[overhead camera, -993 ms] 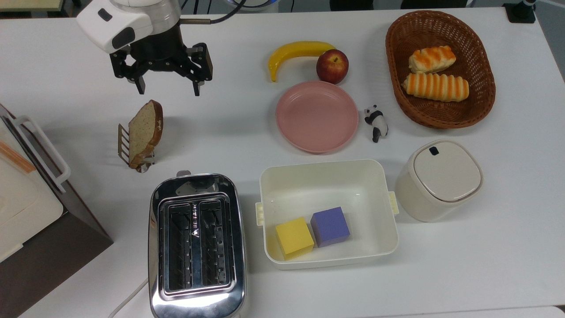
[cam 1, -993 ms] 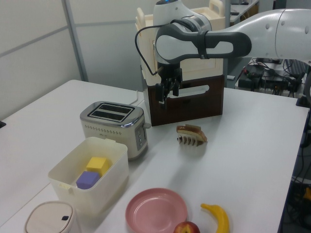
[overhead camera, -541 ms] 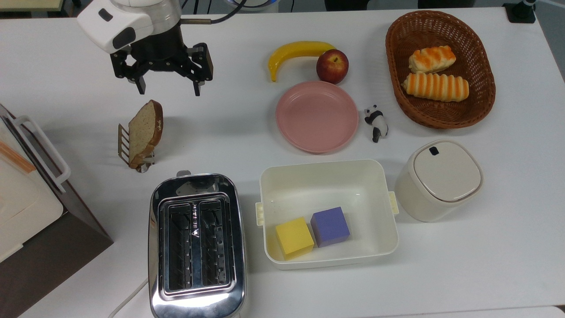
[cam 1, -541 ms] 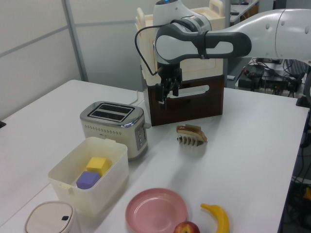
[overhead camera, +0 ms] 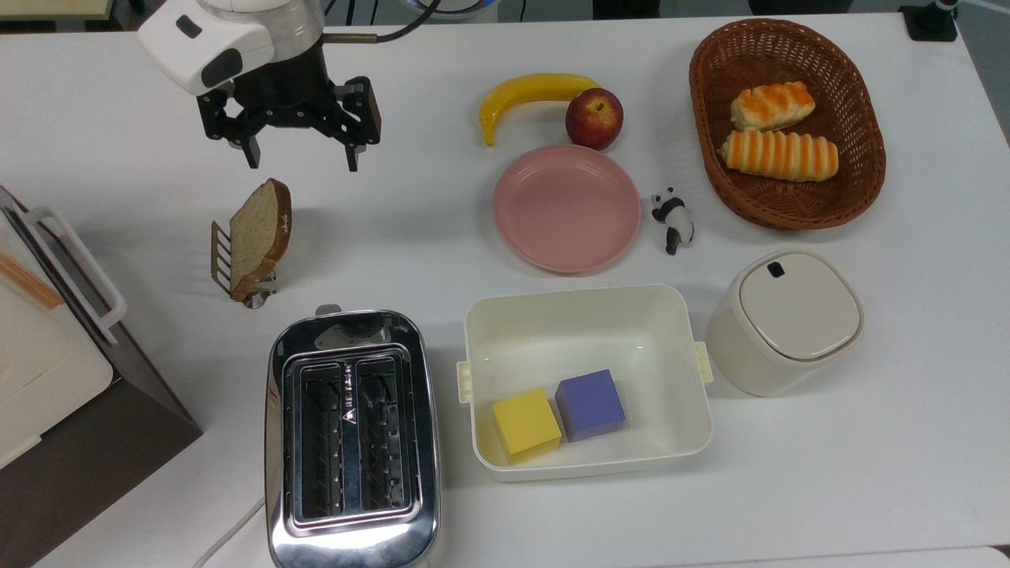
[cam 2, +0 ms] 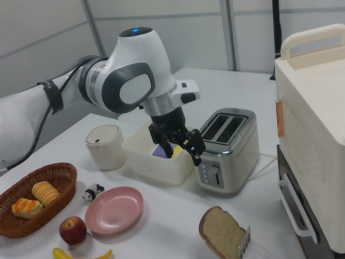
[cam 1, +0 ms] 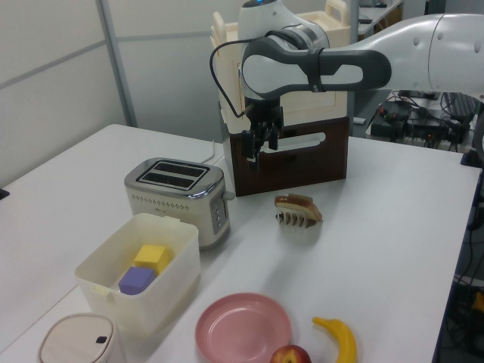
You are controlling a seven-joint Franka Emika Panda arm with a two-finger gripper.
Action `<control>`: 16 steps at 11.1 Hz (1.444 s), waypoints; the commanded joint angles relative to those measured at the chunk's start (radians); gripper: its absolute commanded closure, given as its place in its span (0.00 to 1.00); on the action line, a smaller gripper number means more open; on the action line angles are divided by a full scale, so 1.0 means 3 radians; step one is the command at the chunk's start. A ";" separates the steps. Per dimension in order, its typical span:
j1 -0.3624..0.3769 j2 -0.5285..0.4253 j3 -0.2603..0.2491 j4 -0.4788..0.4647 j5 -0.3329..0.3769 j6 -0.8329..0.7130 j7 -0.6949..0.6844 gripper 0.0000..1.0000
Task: Put the bread in the toaster
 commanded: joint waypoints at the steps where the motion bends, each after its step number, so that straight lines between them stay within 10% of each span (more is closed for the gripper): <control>1: 0.0038 -0.0106 -0.0033 -0.0090 -0.0064 -0.0049 -0.0035 0.00; 16: 0.0033 0.0492 -0.0028 -0.0192 -0.0861 0.0048 0.0175 0.00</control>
